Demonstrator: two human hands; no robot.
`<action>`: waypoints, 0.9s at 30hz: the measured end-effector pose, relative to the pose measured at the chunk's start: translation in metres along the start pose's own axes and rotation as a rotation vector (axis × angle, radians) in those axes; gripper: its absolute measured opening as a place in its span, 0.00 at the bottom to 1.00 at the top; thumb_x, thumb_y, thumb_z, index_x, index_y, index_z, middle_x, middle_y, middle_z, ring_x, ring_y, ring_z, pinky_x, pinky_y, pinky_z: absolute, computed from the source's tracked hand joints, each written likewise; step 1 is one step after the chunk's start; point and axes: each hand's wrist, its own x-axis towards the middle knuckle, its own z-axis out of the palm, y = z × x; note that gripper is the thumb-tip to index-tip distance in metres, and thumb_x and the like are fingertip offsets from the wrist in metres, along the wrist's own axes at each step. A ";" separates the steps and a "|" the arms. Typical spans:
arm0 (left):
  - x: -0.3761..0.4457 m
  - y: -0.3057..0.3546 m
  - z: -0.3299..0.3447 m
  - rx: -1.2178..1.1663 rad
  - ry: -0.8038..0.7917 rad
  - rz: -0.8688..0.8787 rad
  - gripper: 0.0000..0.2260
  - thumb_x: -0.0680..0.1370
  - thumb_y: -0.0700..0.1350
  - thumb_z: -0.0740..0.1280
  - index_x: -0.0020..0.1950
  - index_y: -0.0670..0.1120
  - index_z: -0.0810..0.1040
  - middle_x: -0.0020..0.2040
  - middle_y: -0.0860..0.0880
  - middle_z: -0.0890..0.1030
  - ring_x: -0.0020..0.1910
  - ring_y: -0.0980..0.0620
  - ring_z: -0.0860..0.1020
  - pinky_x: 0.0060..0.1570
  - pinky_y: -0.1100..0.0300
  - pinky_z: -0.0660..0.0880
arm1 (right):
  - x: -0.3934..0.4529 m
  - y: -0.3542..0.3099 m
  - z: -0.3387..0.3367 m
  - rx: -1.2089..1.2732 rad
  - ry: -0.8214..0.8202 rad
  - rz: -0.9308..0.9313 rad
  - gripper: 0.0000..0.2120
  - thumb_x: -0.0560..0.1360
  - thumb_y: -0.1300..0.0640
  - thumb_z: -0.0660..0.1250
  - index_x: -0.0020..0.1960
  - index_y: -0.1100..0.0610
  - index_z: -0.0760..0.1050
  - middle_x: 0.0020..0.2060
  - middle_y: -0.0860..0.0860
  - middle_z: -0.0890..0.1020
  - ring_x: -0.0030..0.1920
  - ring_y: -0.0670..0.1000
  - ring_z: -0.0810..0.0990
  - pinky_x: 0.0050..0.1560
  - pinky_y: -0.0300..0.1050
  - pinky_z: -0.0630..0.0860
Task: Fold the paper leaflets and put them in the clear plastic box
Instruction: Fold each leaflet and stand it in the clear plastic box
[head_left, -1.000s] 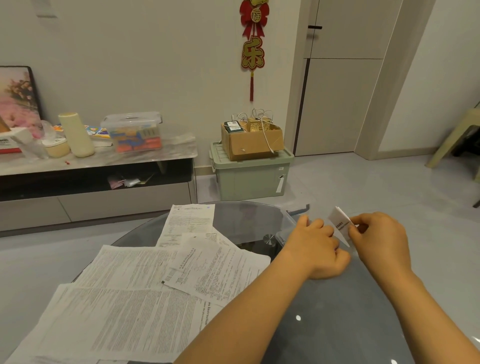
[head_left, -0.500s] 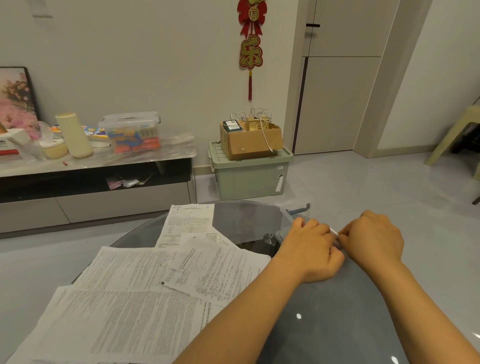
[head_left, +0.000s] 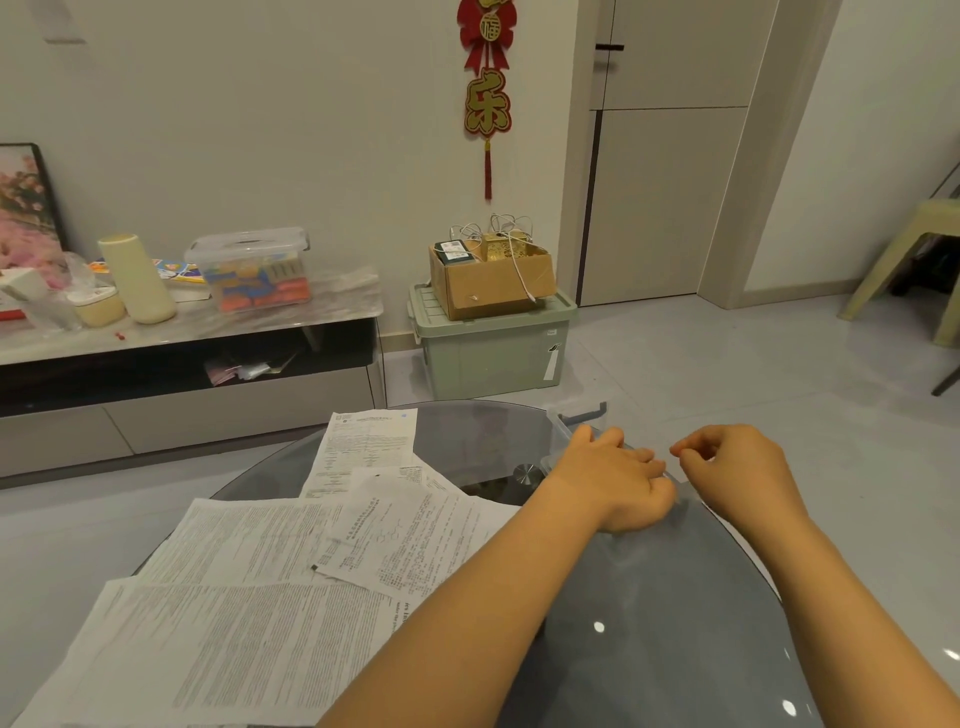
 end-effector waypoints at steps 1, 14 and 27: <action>-0.001 0.001 0.000 -0.003 0.018 0.002 0.33 0.72 0.53 0.38 0.72 0.49 0.66 0.74 0.50 0.65 0.66 0.47 0.63 0.63 0.49 0.55 | 0.000 0.002 0.001 0.006 -0.002 -0.011 0.09 0.74 0.65 0.63 0.48 0.61 0.82 0.42 0.56 0.83 0.37 0.51 0.74 0.31 0.35 0.65; -0.081 -0.010 -0.002 -0.191 0.264 -0.184 0.30 0.73 0.51 0.45 0.75 0.49 0.62 0.76 0.51 0.60 0.72 0.52 0.58 0.70 0.53 0.46 | -0.043 -0.017 -0.002 0.015 -0.002 -0.227 0.10 0.74 0.60 0.65 0.53 0.53 0.82 0.51 0.53 0.78 0.58 0.56 0.72 0.55 0.47 0.70; -0.216 0.002 0.026 -0.384 0.137 -0.514 0.21 0.82 0.49 0.49 0.76 0.51 0.55 0.76 0.53 0.58 0.74 0.53 0.55 0.72 0.56 0.45 | -0.117 -0.047 0.029 -0.027 -0.277 -0.549 0.12 0.77 0.54 0.63 0.60 0.48 0.77 0.50 0.45 0.74 0.56 0.45 0.68 0.51 0.35 0.65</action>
